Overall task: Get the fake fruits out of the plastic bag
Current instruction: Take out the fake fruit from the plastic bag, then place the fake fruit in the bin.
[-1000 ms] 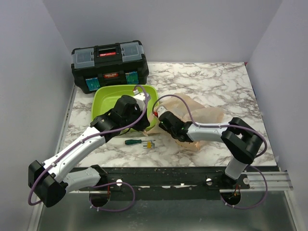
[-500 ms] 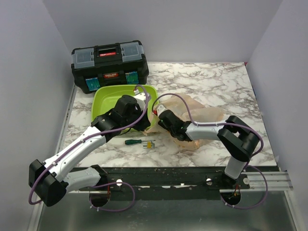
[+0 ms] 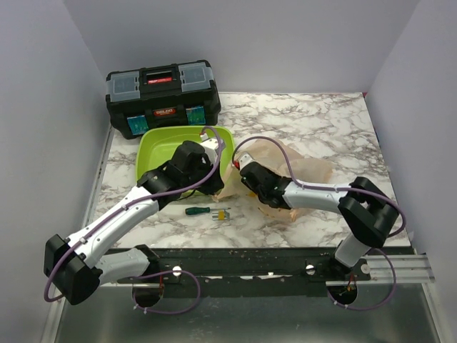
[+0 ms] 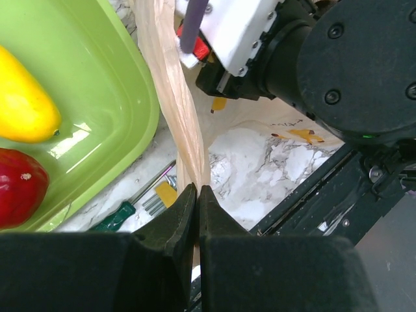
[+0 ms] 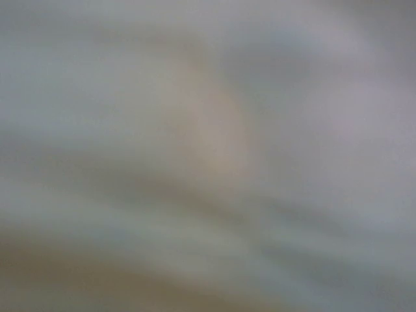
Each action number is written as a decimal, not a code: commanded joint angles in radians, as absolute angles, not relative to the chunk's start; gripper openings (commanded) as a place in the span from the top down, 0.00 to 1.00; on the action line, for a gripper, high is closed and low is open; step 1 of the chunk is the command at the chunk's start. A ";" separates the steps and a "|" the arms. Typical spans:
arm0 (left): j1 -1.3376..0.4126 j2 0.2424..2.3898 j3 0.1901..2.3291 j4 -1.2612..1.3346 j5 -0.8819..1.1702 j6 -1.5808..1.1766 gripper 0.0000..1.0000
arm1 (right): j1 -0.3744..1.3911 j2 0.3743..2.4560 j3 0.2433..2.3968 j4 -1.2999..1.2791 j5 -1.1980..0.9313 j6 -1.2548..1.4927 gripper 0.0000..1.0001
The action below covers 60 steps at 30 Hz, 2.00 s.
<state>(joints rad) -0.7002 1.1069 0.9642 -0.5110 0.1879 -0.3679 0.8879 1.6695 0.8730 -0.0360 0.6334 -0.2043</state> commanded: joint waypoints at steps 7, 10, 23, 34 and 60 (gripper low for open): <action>-0.699 1.137 0.986 -0.502 0.203 -0.360 0.96 | 0.884 1.495 0.930 -0.400 0.428 0.020 0.77; -0.699 1.144 0.992 -0.500 0.206 -0.359 0.96 | 0.884 1.443 0.947 -0.466 0.344 0.049 0.82; -0.699 1.141 0.994 -0.497 0.218 -0.360 0.95 | 0.884 1.186 0.916 -0.485 0.242 0.146 0.94; -0.699 1.109 0.983 -0.505 0.227 -0.364 0.80 | 0.884 1.025 0.900 -0.265 0.172 0.315 0.99; -0.699 0.788 0.962 -0.541 -0.005 -0.301 0.18 | 0.885 1.194 1.087 0.040 0.036 0.629 0.99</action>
